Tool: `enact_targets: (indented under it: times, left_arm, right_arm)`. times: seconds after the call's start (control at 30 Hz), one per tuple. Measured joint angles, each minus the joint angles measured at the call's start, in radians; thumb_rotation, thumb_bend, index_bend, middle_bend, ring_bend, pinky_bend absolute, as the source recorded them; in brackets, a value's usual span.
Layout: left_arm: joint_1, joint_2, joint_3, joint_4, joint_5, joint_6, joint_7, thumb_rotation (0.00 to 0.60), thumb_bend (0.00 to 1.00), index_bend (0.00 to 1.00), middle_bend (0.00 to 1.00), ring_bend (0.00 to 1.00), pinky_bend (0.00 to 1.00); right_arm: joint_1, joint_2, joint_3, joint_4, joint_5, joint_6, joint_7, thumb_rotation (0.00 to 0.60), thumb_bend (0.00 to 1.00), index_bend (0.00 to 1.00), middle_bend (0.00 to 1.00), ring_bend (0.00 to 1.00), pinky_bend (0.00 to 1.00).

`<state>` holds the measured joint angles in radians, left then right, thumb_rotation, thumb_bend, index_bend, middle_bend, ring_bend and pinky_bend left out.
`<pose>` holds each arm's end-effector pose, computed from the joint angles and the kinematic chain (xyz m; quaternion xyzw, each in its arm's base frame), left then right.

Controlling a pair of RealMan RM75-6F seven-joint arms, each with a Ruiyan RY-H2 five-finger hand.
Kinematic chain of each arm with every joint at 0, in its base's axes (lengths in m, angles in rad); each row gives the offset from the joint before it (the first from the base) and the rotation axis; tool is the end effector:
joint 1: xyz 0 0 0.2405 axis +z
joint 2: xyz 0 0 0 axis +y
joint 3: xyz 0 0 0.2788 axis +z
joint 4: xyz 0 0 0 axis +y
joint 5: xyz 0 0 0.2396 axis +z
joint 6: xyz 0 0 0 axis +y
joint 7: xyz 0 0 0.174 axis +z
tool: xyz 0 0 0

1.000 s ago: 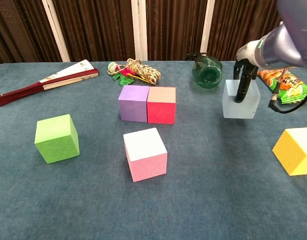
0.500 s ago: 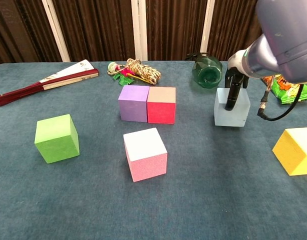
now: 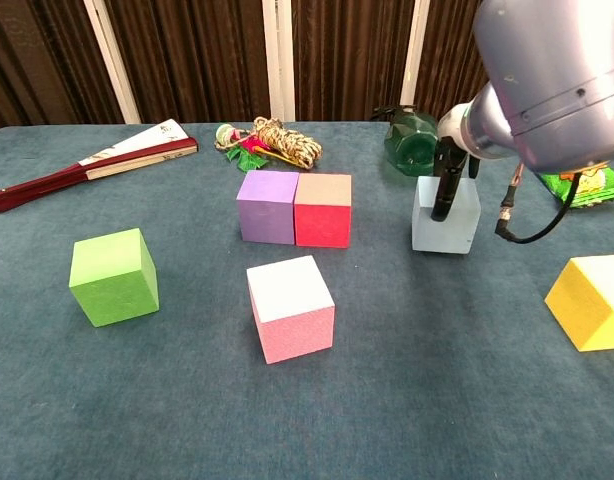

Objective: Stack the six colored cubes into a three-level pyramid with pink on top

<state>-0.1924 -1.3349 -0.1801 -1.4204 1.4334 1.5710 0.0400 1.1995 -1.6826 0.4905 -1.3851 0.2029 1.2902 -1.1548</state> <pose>-0.3280 0.2792 0.1264 -0.5371 -0.3155 -0.4645 0.6295 -0.0849 -0.4640 -0.0517 0.6057 -0.5254 0.1263 0.5841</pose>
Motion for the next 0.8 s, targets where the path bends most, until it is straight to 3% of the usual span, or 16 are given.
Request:
enact_targets:
  times: [0.8]
  left_arm:
    - [0.009, 0.007, -0.001, 0.000, -0.009, 0.001, -0.012, 0.600, 0.20, 0.14, 0.00, 0.00, 0.00]
  right_arm:
    - [0.039, -0.106, 0.076, 0.080, -0.060, 0.017, -0.016, 0.600, 0.27, 0.45, 0.37, 0.23, 0.02]
